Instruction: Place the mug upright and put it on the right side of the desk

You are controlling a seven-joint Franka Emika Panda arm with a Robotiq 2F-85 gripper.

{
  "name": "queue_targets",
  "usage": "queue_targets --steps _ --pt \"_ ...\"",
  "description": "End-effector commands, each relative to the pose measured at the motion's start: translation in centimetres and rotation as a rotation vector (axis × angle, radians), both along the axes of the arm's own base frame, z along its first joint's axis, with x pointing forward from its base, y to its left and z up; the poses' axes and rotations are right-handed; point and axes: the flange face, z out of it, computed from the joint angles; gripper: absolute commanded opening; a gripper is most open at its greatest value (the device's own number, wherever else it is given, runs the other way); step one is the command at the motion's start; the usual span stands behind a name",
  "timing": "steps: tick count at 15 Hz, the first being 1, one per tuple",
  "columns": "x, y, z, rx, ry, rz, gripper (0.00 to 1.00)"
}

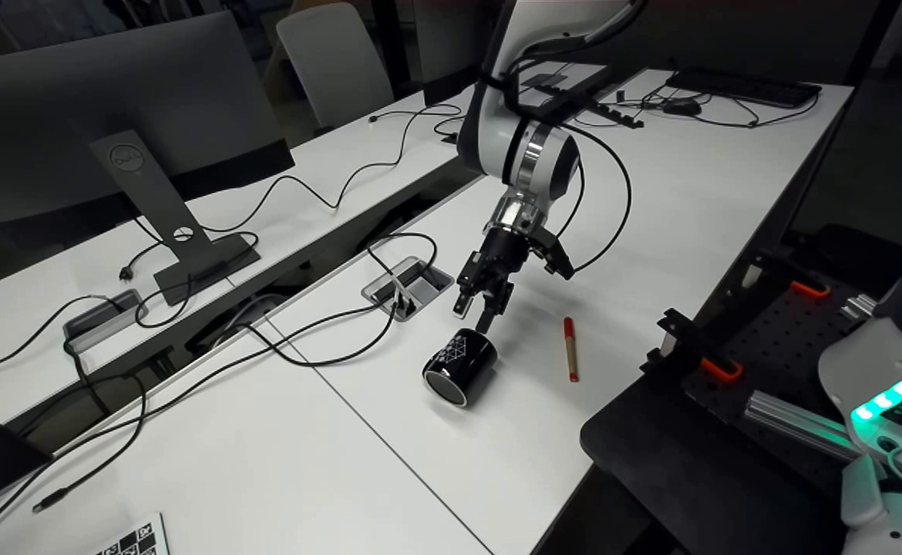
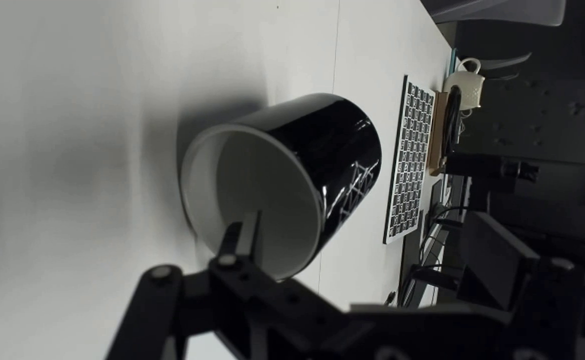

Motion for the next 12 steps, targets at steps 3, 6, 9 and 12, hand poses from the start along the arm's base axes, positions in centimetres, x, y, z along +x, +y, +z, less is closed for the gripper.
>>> queue_targets --steps 3,6,9,12 --pt "0.29 1.12 -0.88 0.056 0.02 0.008 1.0" --pt "0.24 1.44 -1.07 0.066 0.028 0.012 1.0" --pt "0.26 1.49 -1.26 0.072 0.026 0.011 0.74" --pt "0.35 1.53 -1.29 0.074 0.022 0.011 0.51"
